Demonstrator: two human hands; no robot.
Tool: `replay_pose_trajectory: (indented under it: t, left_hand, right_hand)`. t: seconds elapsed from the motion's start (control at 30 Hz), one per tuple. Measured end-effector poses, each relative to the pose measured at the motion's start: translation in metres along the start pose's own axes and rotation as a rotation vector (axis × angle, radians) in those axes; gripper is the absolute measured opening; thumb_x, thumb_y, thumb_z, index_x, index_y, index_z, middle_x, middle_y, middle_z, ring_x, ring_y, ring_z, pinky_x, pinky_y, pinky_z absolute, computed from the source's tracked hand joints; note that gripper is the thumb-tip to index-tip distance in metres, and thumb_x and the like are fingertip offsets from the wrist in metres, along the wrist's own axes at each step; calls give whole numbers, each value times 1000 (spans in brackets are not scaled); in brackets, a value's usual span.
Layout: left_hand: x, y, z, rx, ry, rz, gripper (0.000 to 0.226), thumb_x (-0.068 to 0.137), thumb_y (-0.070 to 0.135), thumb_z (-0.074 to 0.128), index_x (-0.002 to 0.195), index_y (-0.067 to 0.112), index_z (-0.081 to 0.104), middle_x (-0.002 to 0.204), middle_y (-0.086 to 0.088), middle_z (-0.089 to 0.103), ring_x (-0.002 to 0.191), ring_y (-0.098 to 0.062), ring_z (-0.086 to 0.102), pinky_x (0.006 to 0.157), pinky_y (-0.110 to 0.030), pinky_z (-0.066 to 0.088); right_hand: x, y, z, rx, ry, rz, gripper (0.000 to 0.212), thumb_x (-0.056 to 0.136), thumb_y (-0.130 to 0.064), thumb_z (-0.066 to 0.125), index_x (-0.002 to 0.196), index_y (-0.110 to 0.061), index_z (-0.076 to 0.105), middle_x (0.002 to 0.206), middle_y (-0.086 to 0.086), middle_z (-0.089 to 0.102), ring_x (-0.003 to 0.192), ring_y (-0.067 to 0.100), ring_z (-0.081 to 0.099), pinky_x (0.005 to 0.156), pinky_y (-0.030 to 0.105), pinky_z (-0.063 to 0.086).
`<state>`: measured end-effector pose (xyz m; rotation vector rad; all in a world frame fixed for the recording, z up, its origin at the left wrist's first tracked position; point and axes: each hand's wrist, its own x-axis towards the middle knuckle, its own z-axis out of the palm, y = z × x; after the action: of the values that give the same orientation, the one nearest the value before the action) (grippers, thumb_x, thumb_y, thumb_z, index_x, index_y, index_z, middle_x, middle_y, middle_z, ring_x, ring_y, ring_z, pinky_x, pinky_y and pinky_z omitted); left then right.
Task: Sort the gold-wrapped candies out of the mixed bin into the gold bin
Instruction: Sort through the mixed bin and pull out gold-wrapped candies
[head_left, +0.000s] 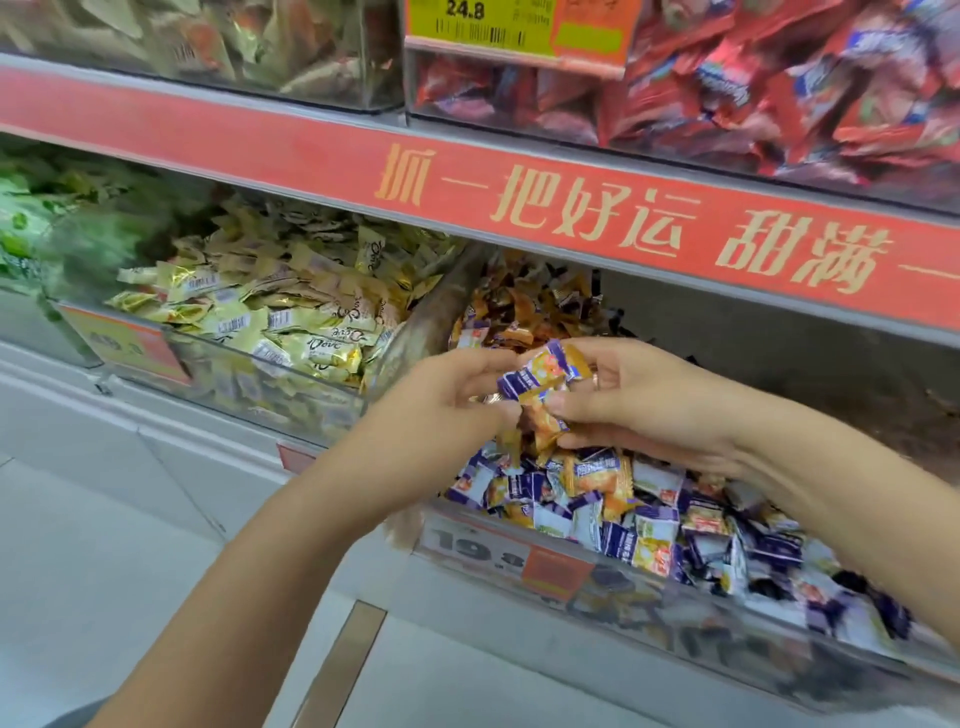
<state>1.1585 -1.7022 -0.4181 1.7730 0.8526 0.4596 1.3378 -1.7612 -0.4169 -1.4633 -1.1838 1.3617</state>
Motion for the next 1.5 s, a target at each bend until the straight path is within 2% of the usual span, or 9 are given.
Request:
replay_pose_trajectory:
  t: [0.3, 0.4, 0.53, 0.63, 0.83, 1.07, 1.27, 1.37, 1.5]
  left_hand:
    - [3, 0, 7, -271, 263, -25, 11, 92, 8, 59, 97, 2, 66, 82, -14, 69, 72, -21, 72, 65, -30, 60]
    - [6, -10, 10, 63, 365, 25, 11, 93, 10, 56, 92, 7, 67, 72, -6, 69, 64, -13, 70, 65, -33, 60]
    - [7, -20, 14, 516, 531, 280, 18, 89, 4, 56, 105, 11, 50, 100, -6, 55, 84, -23, 58, 73, -42, 49]
    - [8, -21, 8, 763, 363, 476, 21, 81, 5, 68, 98, 13, 57, 98, 0, 45, 88, -19, 50, 73, -37, 46]
    - [23, -10, -1, 940, -241, 159, 43, 78, 23, 76, 120, 18, 65, 118, 3, 64, 97, -9, 56, 77, -16, 38]
    - [27, -18, 0, 832, -265, 191, 14, 89, 22, 65, 96, 11, 71, 78, 7, 62, 71, -10, 57, 68, -27, 47]
    - [33, -14, 20, 761, -43, 245, 34, 102, 23, 33, 68, 19, 35, 66, 4, 39, 58, -14, 39, 56, -28, 30]
    - [38, -12, 31, 667, -163, 218, 34, 92, 43, 54, 82, 14, 40, 75, 2, 45, 67, -17, 46, 55, -27, 31]
    - [45, -15, 29, 473, -198, 125, 75, 71, 32, 82, 124, -3, 42, 97, -5, 61, 82, -19, 61, 56, -23, 42]
  right_hand:
    - [-7, -3, 11, -77, 97, -59, 18, 93, -5, 54, 107, -17, 58, 80, 10, 58, 69, 13, 56, 61, 20, 53]
    - [-16, -6, 1, -357, 308, -89, 22, 97, -9, 50, 112, -23, 59, 76, 5, 49, 64, 12, 49, 60, 19, 52]
    - [-32, -15, -9, -507, 336, -28, 29, 99, -9, 40, 103, -28, 61, 92, -2, 56, 65, 12, 47, 56, 21, 53]
    - [-35, -12, -6, -633, 347, 24, 34, 99, -10, 33, 94, -27, 62, 86, -4, 52, 59, 10, 41, 54, 25, 53]
    - [-28, -8, 0, -746, 263, 26, 17, 100, -24, 44, 94, -24, 60, 68, 12, 43, 54, 21, 37, 41, 25, 33]
    - [-37, -2, 2, -1195, -14, 131, 26, 88, -44, 60, 111, -34, 55, 67, -7, 51, 51, 5, 43, 52, 22, 35]
    - [-44, 1, -1, -1227, 51, 77, 24, 89, -40, 62, 105, -33, 46, 65, -8, 41, 50, 4, 40, 51, 19, 32]
    - [-52, 4, -7, -1102, 147, 23, 21, 89, -40, 60, 104, -31, 48, 65, -11, 48, 49, -1, 44, 52, 16, 36]
    - [-67, 5, -12, -884, 304, -9, 17, 90, -39, 58, 103, -32, 48, 62, 0, 56, 43, 12, 40, 41, 18, 34]
